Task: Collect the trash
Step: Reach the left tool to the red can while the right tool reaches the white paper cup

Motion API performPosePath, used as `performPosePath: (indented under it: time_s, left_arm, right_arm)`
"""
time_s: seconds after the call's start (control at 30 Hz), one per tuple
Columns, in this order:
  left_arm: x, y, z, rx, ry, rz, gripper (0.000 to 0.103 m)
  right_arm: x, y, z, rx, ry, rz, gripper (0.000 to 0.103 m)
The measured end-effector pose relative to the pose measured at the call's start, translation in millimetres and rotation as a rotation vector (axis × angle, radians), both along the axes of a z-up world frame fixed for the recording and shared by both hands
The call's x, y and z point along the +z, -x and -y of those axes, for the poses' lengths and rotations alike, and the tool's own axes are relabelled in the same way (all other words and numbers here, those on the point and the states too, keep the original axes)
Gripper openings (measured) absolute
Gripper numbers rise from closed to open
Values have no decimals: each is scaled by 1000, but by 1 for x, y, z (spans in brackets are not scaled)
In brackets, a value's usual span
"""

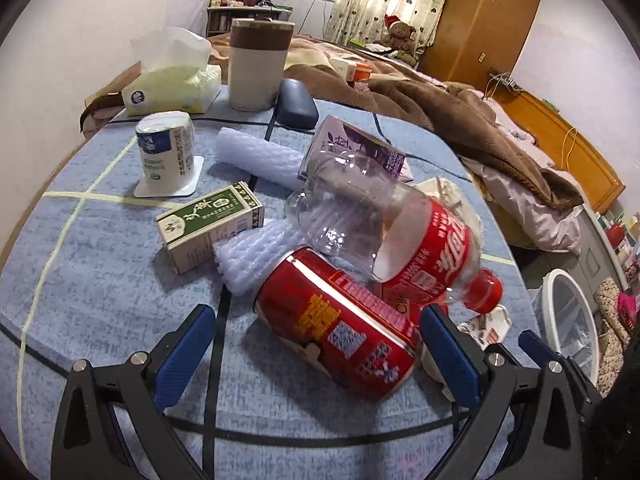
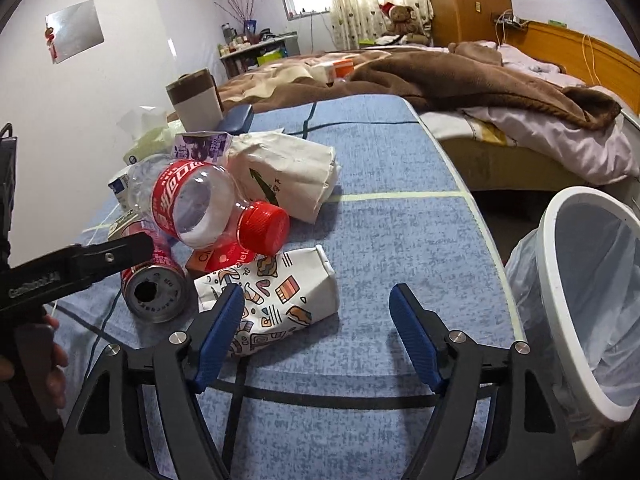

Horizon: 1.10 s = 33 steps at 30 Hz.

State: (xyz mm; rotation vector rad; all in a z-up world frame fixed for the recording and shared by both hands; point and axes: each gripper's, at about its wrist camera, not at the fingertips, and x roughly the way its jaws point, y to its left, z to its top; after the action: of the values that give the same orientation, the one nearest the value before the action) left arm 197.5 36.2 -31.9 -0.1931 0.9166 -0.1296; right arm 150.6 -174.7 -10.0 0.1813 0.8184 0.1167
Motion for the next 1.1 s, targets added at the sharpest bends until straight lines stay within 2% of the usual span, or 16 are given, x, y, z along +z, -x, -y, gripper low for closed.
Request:
performPosePath:
  time_s: [0.23, 0.33, 0.53, 0.6, 0.63, 0.7, 0.83, 0.9, 0.97, 1.1]
  left_arm:
    - [-9, -9, -1, -8, -7, -36, 103]
    - [-13, -11, -5, -5, -36, -59, 103]
    - [-12, -8, -23, 12, -70, -46, 101]
    - [-14, -10, -29, 18, -68, -53, 99]
    - [-14, -11, -31, 19, -60, -58, 97]
    - [-14, -12, -33, 18, -50, -61, 95]
    - [-18, -18, -34, -7, 5, -80, 80]
    - [-19, -19, -34, -11, 4, -78, 73]
    - [-19, -18, -33, -24, 7, -70, 63]
    - [-16, -14, -34, -32, 21, -52, 63]
  right_arm:
    - [-4, -14, 1, -6, -58, -54, 77]
    - [-10, -18, 1, 1, -98, -86, 77]
    - [-9, -23, -2, -14, -114, -88, 77]
    - [-8, -24, -3, -15, -122, -78, 68]
    - [-7, -25, -5, -10, -144, -74, 58]
    - [-6, -28, -8, -18, -120, -67, 58]
    - [-7, -28, -8, -21, -126, -62, 55]
    - [-6, -27, -6, -27, -134, -55, 52]
    - [-3, -26, -4, -41, -131, -37, 42]
    - [-1, -23, 3, -75, -156, -22, 39]
